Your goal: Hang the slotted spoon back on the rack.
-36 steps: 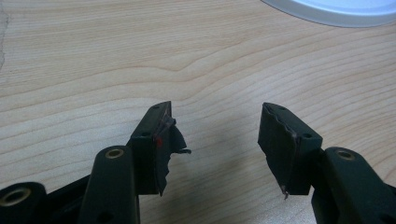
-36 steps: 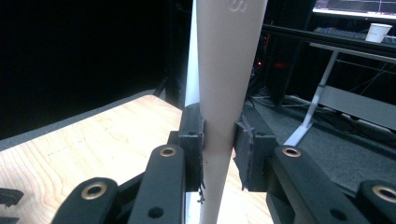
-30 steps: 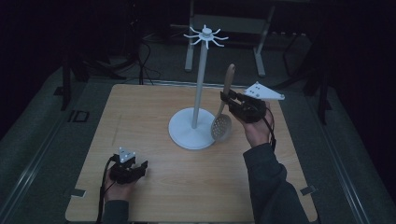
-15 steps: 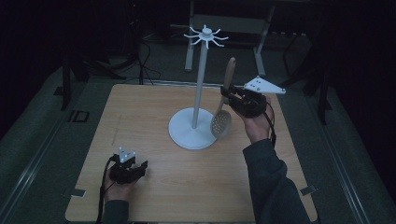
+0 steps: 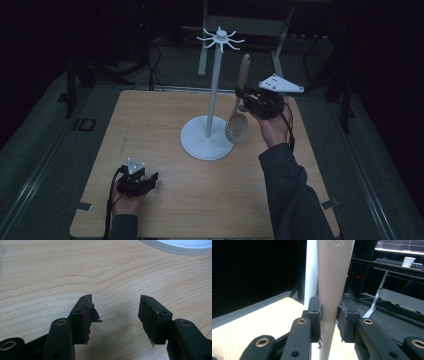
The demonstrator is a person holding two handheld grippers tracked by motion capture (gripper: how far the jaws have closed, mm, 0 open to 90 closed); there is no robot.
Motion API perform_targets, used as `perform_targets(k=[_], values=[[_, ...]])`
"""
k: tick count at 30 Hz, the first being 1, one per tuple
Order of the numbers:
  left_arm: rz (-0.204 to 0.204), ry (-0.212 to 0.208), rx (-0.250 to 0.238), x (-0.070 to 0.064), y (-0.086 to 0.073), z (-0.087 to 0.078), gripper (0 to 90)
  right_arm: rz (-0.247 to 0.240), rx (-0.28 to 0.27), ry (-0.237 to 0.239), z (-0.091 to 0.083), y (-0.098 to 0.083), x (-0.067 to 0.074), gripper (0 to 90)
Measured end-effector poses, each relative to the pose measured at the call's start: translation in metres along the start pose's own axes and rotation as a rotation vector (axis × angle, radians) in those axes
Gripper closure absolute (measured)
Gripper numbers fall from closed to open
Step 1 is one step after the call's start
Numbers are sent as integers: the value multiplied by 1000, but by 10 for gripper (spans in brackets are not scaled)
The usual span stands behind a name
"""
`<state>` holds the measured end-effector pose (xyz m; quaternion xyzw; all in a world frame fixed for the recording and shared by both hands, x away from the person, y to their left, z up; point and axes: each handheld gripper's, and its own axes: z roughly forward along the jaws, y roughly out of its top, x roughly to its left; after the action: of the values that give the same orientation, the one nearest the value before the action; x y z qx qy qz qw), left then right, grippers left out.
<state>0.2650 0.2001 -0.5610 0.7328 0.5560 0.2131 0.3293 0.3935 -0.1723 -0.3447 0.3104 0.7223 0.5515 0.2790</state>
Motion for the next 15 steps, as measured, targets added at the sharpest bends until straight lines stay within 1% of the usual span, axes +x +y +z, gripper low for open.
perform_targets(k=[8, 15], values=[[-4, -1, 0, 1, 0, -1, 453, 4, 10, -11, 6, 8, 0, 738], [-9, 1, -2, 2, 0, -2, 453, 5, 13, -6, 12, 14, 2, 738]])
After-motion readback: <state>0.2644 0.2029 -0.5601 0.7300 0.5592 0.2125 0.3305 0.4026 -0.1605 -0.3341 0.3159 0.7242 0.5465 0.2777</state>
